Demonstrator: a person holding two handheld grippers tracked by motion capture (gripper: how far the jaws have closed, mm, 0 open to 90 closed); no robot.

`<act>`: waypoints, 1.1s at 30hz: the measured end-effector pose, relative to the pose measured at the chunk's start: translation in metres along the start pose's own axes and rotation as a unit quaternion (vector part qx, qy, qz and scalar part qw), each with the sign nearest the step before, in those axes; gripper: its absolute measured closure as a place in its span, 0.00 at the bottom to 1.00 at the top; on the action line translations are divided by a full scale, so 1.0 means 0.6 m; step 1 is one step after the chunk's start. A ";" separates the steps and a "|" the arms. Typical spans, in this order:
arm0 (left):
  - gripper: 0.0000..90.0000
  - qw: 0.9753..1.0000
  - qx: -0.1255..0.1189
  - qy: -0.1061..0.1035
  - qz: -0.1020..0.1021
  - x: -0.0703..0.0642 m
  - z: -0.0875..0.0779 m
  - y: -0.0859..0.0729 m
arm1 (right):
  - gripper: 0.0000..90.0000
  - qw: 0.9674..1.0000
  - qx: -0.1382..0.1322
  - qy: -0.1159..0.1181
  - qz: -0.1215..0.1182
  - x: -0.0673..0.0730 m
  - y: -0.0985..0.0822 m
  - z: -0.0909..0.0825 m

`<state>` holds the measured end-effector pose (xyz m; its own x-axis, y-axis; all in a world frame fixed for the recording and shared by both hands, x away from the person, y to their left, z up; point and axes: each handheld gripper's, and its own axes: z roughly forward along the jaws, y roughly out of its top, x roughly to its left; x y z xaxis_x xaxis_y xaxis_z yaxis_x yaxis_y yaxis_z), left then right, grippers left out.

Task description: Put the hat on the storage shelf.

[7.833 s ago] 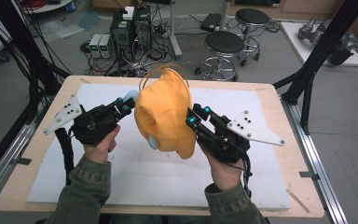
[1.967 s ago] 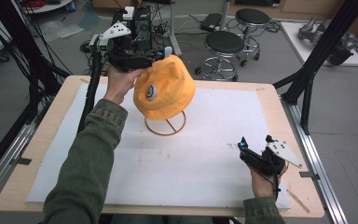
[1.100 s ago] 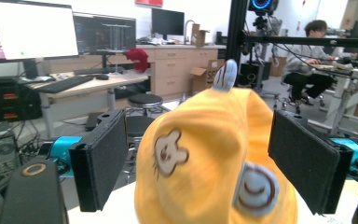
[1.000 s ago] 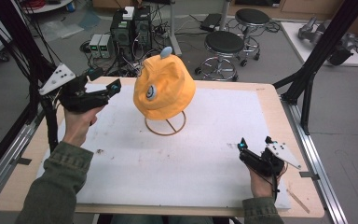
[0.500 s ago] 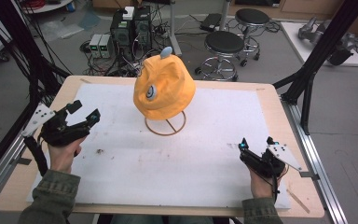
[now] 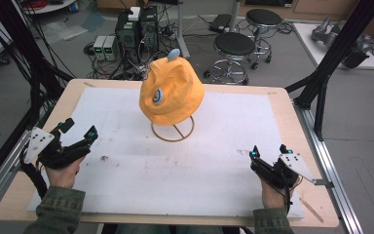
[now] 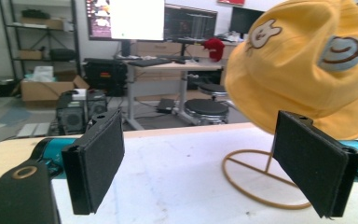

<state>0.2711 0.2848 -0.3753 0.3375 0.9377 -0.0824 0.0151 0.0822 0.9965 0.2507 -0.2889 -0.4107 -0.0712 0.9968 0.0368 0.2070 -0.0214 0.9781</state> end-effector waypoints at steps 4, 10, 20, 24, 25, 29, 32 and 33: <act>0.19 1.000 -0.002 0.020 -0.006 0.009 -0.008 -0.010 | 0.11 1.000 -0.001 -0.002 -0.002 0.001 0.000 -0.002; 0.19 0.999 0.010 0.046 0.008 0.011 -0.011 -0.033 | 0.11 1.000 -0.001 -0.005 -0.003 -0.001 0.000 -0.002; 0.19 0.997 0.025 0.076 -0.011 0.020 -0.020 -0.072 | 0.11 1.000 0.006 -0.008 0.010 -0.008 -0.008 0.001; 0.19 0.997 0.027 0.071 -0.014 0.019 -0.021 -0.075 | 0.11 1.000 0.006 -0.005 0.007 -0.008 -0.008 0.000; 0.19 0.997 0.028 0.068 -0.013 0.019 -0.022 -0.075 | 0.11 1.000 0.006 -0.005 0.007 -0.007 -0.008 0.000; 0.19 0.997 0.026 0.067 -0.013 0.016 -0.026 -0.075 | 0.11 1.000 0.004 -0.003 0.005 -0.005 -0.007 0.000; 0.19 0.997 0.024 0.068 -0.015 0.018 -0.028 -0.074 | 0.11 1.000 0.006 -0.001 0.004 -0.004 -0.008 0.001; 0.19 0.997 0.023 0.069 -0.020 0.019 -0.028 -0.075 | 0.11 1.000 0.007 -0.001 0.005 -0.004 -0.008 0.001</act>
<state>0.2584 0.2978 -0.4211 0.2025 0.9719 -0.1199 0.0703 0.1077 0.9917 0.2503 -0.2909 -0.4153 -0.0667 0.9967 0.0457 0.2213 -0.0299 0.9748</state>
